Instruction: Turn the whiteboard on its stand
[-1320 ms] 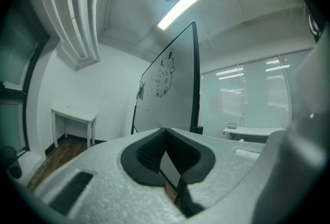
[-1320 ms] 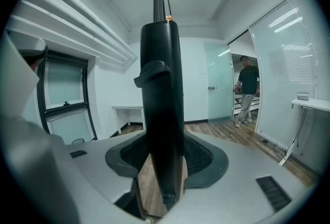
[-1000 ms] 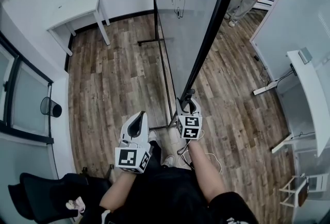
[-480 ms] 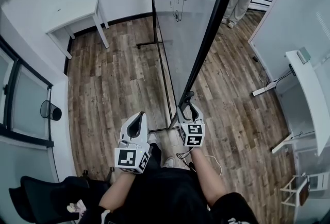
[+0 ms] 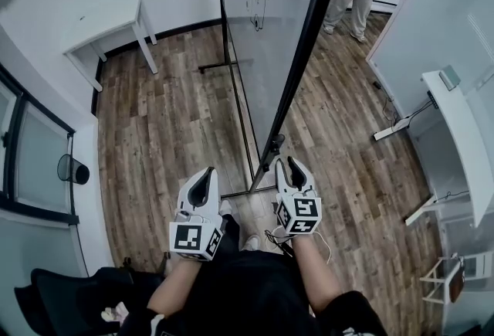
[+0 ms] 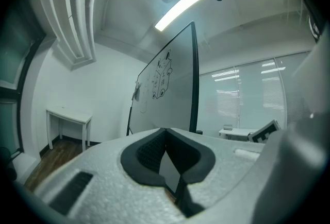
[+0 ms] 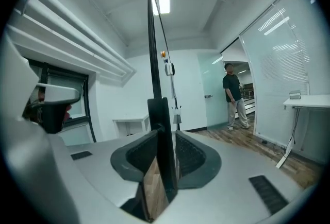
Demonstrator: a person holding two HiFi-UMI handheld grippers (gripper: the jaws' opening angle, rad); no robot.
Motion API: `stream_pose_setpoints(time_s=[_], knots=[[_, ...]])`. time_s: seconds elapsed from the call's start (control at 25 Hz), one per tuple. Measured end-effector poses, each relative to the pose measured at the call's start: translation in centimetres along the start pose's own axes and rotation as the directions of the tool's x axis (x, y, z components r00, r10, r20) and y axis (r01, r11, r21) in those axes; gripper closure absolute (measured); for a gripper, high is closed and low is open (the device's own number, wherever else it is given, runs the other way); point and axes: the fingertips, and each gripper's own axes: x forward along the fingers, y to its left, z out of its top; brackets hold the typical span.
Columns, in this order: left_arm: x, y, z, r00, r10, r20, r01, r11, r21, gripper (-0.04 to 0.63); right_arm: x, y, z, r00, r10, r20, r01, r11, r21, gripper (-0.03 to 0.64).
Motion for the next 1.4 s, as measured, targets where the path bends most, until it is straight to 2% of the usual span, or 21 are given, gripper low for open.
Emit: stream_pose_setpoints(time_s=[0.16,0.36,0.68,1.4], knots=[[-0.2,-0.5,-0.1,1.000,-0.003,-0.001,0.003,1.000,0.001,0.583,-1.3,0.5,1.3,1.000,0.005,0.016,-0.006,1.000,0.013,0.561],[-0.7,-0.8,0.2,1.000,0.000,0.001,0.000,1.000,-0.001,0.583,-3.0,1.5,1.9,0.999,0.027,0.027,-0.028,0.999,0.024,0.588],[-0.6,-1.3,-0.5,1.000,0.001,-0.013,-0.001,1.000,-0.017,0.583,-4.2,3.2,1.7,0.998,0.064,0.018,-0.064,0.997,0.039,0.597],[-0.2,-2.0,-1.6,0.999,-0.008,-0.031,0.008,1.000,-0.027,0.583,-4.4,2.9,1.5,0.998,0.067,0.011,-0.068,0.997,0.028,0.604]])
